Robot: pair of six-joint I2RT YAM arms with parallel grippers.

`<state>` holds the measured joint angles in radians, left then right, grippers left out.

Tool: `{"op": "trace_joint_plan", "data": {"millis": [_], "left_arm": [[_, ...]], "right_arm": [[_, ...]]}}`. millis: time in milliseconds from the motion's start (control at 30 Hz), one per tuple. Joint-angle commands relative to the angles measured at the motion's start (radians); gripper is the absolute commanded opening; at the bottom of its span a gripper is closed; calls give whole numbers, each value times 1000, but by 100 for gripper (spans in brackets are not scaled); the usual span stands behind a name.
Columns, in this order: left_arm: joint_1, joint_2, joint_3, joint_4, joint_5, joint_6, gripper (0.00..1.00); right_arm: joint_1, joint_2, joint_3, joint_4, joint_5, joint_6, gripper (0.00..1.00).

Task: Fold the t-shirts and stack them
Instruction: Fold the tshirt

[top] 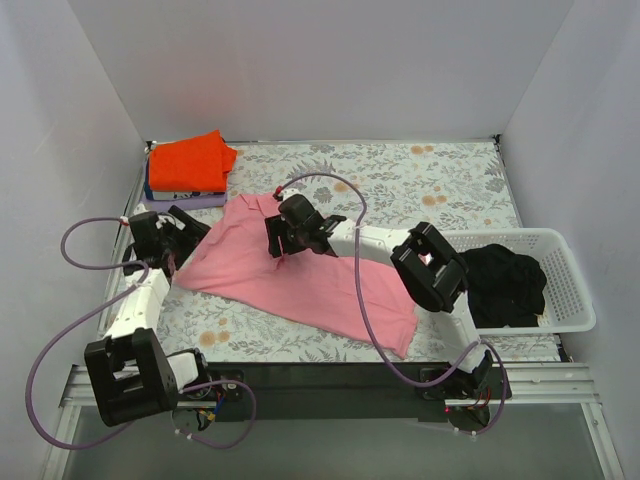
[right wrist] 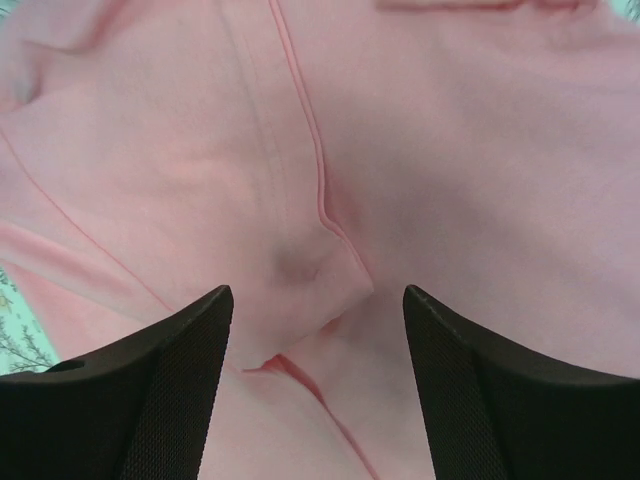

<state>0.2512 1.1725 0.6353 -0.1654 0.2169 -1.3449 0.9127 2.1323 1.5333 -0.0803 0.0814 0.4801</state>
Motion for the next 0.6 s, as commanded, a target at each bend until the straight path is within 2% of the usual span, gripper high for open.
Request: {"op": "trace_joint_plan", "data": {"millis": [0,67,233,267,433,567], "left_arm": [[-3,-54,73,-68,-86,96,82],[-3,-45,83,-114,-155,113,82],[-1,24,92,-161,-211,174,80],[0,60,96,-163,-253,182,79],[13,167,161,-158,-221,231,72],[13,242,205,-152,-229,274,70]], "right_arm": [[-11,-113,27,7,29,-57,77],[-12,-143,21,7,40,-83,80],[-14,-299,-65,-4,64,-132,81],[-14,-328,-128,-6,69,-136,81],[-14,-570,-359,-6,93,-147,81],[-14,-739,-550,-12,83,-115,81]]}}
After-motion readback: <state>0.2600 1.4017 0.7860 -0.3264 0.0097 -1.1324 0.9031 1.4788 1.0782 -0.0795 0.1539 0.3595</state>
